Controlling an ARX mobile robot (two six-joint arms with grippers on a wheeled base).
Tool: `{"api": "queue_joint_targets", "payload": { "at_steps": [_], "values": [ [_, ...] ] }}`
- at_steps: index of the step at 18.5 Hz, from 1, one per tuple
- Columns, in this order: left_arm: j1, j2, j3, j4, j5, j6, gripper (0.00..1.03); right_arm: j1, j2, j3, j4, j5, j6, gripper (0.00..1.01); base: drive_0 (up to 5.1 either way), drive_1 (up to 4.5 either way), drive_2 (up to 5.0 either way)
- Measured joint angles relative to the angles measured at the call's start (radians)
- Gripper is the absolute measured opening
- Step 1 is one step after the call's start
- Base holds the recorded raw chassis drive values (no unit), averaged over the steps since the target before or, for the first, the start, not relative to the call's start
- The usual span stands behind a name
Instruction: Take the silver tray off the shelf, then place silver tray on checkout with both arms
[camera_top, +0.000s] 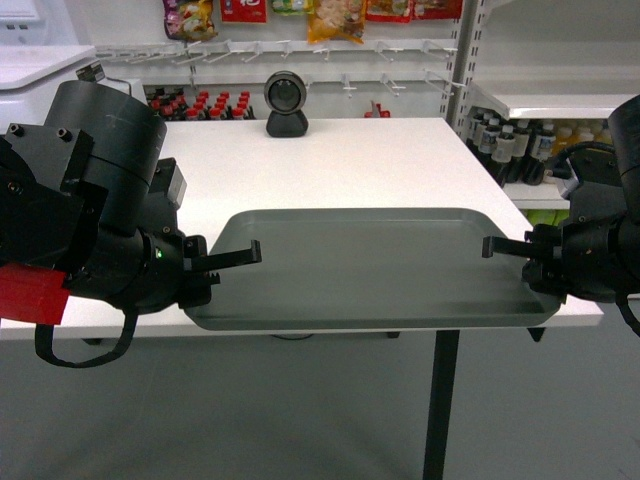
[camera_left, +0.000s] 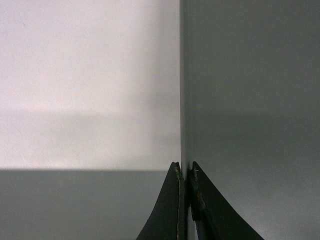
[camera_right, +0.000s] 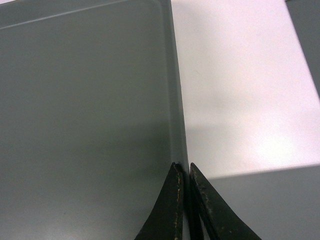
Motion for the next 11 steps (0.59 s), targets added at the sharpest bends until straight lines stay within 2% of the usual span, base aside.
{"api": "queue_joint_targets", "payload": {
  "at_steps": [8,11],
  "values": [
    [0.003,0.0,0.0,0.004,0.005,0.0,0.03,0.0,-0.004,0.0,0.002,-0.001,0.001,0.04,-0.2,4.08,-4.4],
    [0.002,0.0,0.0,0.004,0.004,0.0,0.03,0.0,-0.004,0.003,0.005,0.0,0.0,0.04,0.0,0.0,0.0]
  ]
}}
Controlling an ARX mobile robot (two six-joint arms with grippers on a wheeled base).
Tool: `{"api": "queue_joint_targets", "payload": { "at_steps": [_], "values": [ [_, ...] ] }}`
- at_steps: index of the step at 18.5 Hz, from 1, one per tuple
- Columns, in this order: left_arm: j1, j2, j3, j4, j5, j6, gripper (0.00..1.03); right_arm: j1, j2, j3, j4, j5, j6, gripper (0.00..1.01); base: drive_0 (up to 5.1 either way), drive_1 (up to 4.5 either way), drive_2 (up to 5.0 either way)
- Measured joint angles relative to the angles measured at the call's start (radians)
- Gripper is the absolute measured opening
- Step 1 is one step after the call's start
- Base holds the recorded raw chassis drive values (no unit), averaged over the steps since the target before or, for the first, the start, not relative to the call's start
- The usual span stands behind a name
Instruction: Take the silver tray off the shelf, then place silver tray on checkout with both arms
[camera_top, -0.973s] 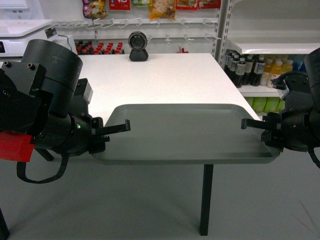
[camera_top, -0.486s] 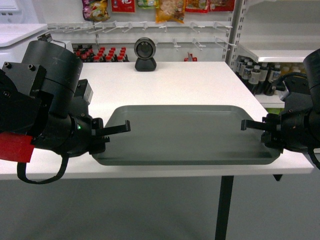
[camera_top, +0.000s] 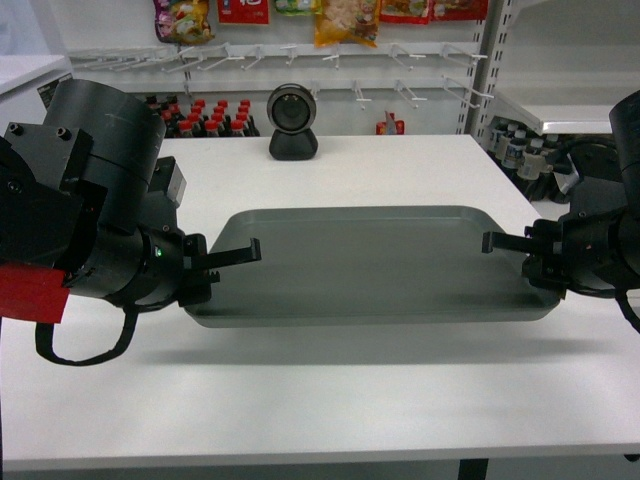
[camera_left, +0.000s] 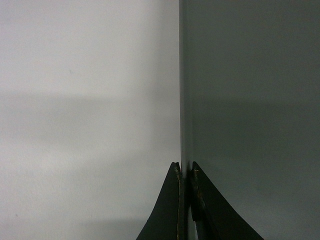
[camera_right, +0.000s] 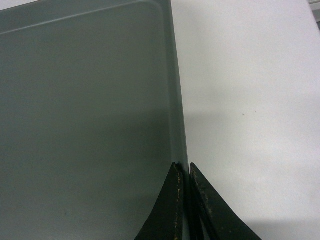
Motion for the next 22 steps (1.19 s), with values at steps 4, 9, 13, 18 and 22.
{"api": "queue_joint_targets", "payload": {
  "at_steps": [4,9,13,18,22],
  "values": [
    [0.0,-0.001,0.0,0.002,-0.003,0.0,0.03,0.0,-0.002,0.0,-0.002,0.001,0.0,0.04,0.0,0.0,0.0],
    [-0.035,0.024,0.09,-0.188,-0.194,-0.037,0.03,0.0,0.004,-0.01,0.054,-0.032,-0.016,0.03,0.0,0.0,0.0],
    [-0.046,0.185,0.288,-0.218,-0.418,0.007,0.04,0.0,0.199,0.161,0.183,-0.132,-0.127,0.03,0.0,0.0,0.0],
    [-0.035,0.329,0.471,-0.317,-0.421,0.011,0.04,-0.001,0.393,0.47,-0.02,-0.142,-0.157,0.03,0.0,0.0,0.0],
    [-0.038,0.366,0.504,-0.31,-0.355,-0.087,0.44,-0.017,0.413,0.533,-0.169,-0.111,-0.089,0.44,0.0,0.0,0.0]
  ]
}}
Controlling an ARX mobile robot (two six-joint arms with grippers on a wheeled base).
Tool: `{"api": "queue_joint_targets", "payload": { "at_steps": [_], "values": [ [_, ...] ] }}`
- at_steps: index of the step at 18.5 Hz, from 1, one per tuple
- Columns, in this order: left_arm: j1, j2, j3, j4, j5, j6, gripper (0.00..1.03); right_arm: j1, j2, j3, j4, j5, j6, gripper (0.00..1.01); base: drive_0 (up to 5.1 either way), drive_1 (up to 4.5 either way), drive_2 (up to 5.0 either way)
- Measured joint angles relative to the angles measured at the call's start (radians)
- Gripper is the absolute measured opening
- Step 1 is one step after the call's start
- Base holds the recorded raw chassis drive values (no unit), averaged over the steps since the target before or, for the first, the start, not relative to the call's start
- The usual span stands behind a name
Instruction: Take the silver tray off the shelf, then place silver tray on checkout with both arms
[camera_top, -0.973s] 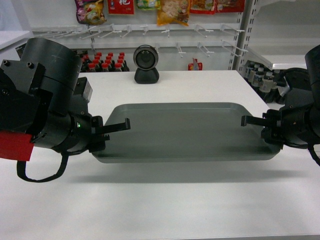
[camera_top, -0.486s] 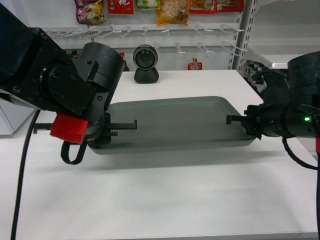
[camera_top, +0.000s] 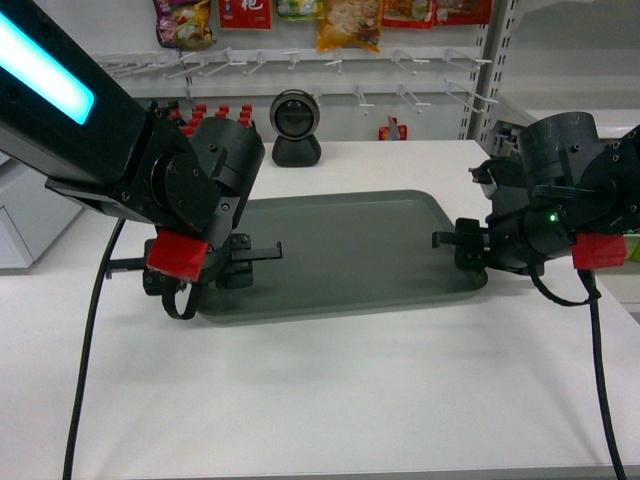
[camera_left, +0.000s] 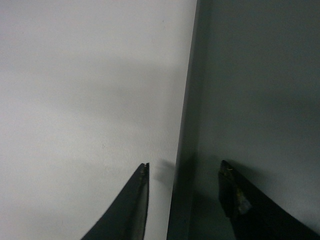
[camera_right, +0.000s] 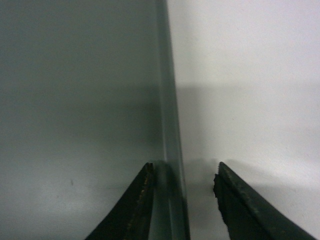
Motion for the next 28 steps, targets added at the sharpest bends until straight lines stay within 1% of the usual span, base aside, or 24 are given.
{"api": "queue_joint_targets", "payload": {
  "at_steps": [1,2,3,4,5,6,7,8,9,10,11,12,13,18,19,20,21,22,23,24,25,26,27,28],
  "values": [
    [0.004,0.0,0.0,0.022,0.006,0.008,0.5,-0.007,-0.001,-0.003,-0.003,-0.009,0.036,0.51,0.0,0.0,0.0],
    [0.009,0.001,-0.003,0.067,0.008,0.033,0.59,-0.016,-0.014,-0.01,-0.016,-0.032,0.088,0.6,0.0,0.0,0.0],
    [0.015,-0.002,-0.005,0.111,0.003,0.081,0.7,-0.024,-0.045,-0.058,0.017,-0.047,0.141,0.71,0.0,0.0,0.0],
    [0.024,-0.018,-0.023,0.161,0.002,0.125,0.79,-0.033,-0.08,-0.109,0.04,-0.054,0.168,0.8,0.0,0.0,0.0],
    [0.028,-0.045,-0.056,0.219,0.012,0.163,0.86,-0.046,-0.121,-0.169,0.098,-0.064,0.176,0.87,0.0,0.0,0.0],
    [0.031,-0.075,-0.085,0.266,0.026,0.188,0.92,-0.058,-0.158,-0.216,0.138,-0.076,0.179,0.93,0.0,0.0,0.0],
    [0.036,-0.113,-0.12,0.327,0.042,0.203,0.97,-0.064,-0.201,-0.252,0.157,-0.076,0.183,0.98,0.0,0.0,0.0],
    [0.039,-0.166,-0.154,0.398,0.045,0.22,1.0,-0.07,-0.247,-0.274,0.177,-0.075,0.188,1.0,0.0,0.0,0.0],
    [0.047,-0.204,-0.177,0.521,0.068,0.241,0.96,-0.07,-0.262,-0.317,0.409,-0.017,0.155,0.95,0.0,0.0,0.0],
    [0.066,-0.279,-0.252,0.781,0.18,0.304,0.86,-0.069,-0.303,-0.403,0.661,0.098,0.055,0.83,0.0,0.0,0.0],
    [0.084,-0.369,-0.389,0.98,0.251,0.353,0.73,-0.067,-0.357,-0.565,0.878,0.14,-0.046,0.71,0.0,0.0,0.0],
    [0.102,-0.421,-0.53,1.113,0.282,0.377,0.62,-0.068,-0.394,-0.691,1.01,0.142,-0.095,0.59,0.0,0.0,0.0],
    [0.12,-0.449,-0.631,1.172,0.295,0.387,0.53,-0.069,-0.434,-0.778,1.083,0.142,-0.123,0.5,0.0,0.0,0.0],
    [0.146,-0.5,-0.774,1.221,0.31,0.399,0.38,-0.069,-0.526,-0.893,1.148,0.142,-0.145,0.36,0.0,0.0,0.0],
    [0.156,-0.534,-0.831,1.236,0.317,0.402,0.31,-0.074,-0.577,-0.938,1.165,0.142,-0.149,0.28,0.0,0.0,0.0],
    [0.163,-0.597,-0.901,1.261,0.332,0.402,0.2,-0.094,-0.641,-1.0,1.182,0.108,-0.153,0.17,0.0,0.0,0.0],
    [0.173,-0.668,-0.962,1.281,0.348,0.403,0.09,-0.107,-0.693,-1.064,1.184,0.106,-0.156,0.06,0.0,0.0,0.0],
    [0.185,-0.733,-1.028,1.292,0.36,0.403,0.01,-0.116,-0.738,-1.14,1.181,0.107,-0.162,0.03,0.0,0.0,0.0],
    [0.193,-0.775,-1.088,1.292,0.371,0.403,0.01,-0.117,-0.78,-1.199,1.177,0.108,-0.163,0.03,0.0,0.0,0.0],
    [0.212,-0.855,-1.192,1.28,0.389,0.403,0.01,-0.114,-0.892,-1.282,1.17,0.105,-0.168,0.03,0.0,0.0,0.0],
    [0.234,-1.011,-1.298,1.252,0.41,0.403,0.01,-0.114,-1.097,-1.378,1.044,0.105,-0.17,0.03,0.0,0.0,0.0],
    [0.24,-1.05,-1.327,1.229,0.423,0.403,0.01,-0.114,-1.153,-1.401,1.031,0.105,-0.17,0.03,0.0,0.0,0.0],
    [0.281,-1.097,-1.357,1.205,0.474,0.404,0.01,-0.114,-1.201,-1.423,1.009,0.105,-0.17,0.03,0.0,0.0,0.0],
    [0.298,-1.13,-1.372,1.191,0.475,0.404,0.01,-0.114,-1.229,-1.441,0.991,0.105,-0.17,0.03,0.0,0.0,0.0]
  ]
}}
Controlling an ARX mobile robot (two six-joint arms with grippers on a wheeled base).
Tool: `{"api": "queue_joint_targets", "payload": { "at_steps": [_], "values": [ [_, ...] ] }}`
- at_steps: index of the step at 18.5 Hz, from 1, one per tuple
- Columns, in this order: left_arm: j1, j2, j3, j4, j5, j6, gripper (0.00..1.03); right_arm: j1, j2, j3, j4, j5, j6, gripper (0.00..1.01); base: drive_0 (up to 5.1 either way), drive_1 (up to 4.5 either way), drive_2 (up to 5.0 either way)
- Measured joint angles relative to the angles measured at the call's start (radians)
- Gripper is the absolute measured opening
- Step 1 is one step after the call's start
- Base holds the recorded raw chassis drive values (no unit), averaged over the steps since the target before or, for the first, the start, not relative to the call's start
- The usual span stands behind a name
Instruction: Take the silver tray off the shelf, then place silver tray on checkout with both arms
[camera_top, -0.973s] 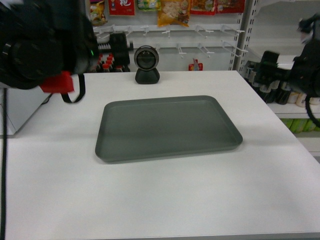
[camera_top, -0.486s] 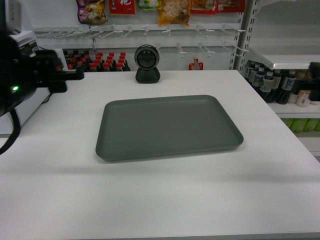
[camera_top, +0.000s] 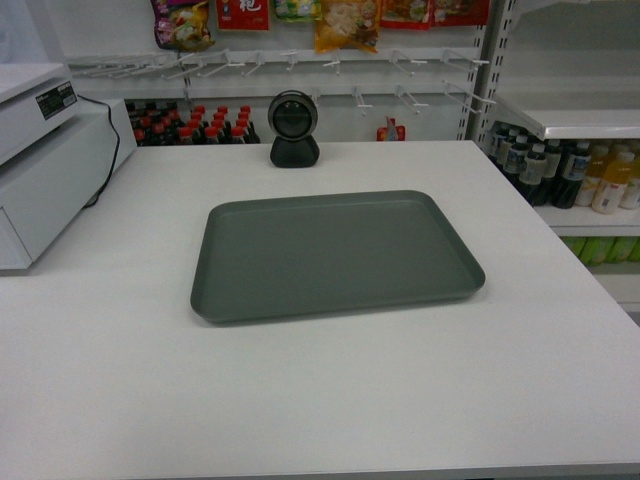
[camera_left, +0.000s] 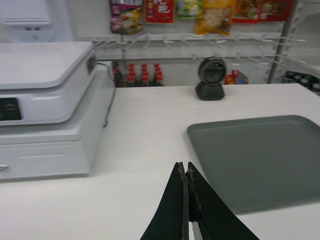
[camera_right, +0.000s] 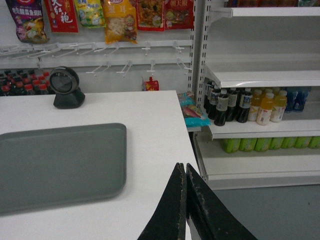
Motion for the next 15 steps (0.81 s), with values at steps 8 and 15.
{"api": "queue_joint_targets", "payload": {
  "at_steps": [8,15],
  "values": [
    [0.003,-0.328,-0.106,-0.217,0.004,0.0,0.01,0.0,-0.322,-0.109,-0.222,-0.001,0.0,0.03,0.0,0.0,0.0],
    [0.003,-0.616,-0.142,-0.46,0.004,0.0,0.01,0.0,-0.612,-0.141,-0.464,-0.001,0.0,0.03,0.0,0.0,0.0]
  ]
}}
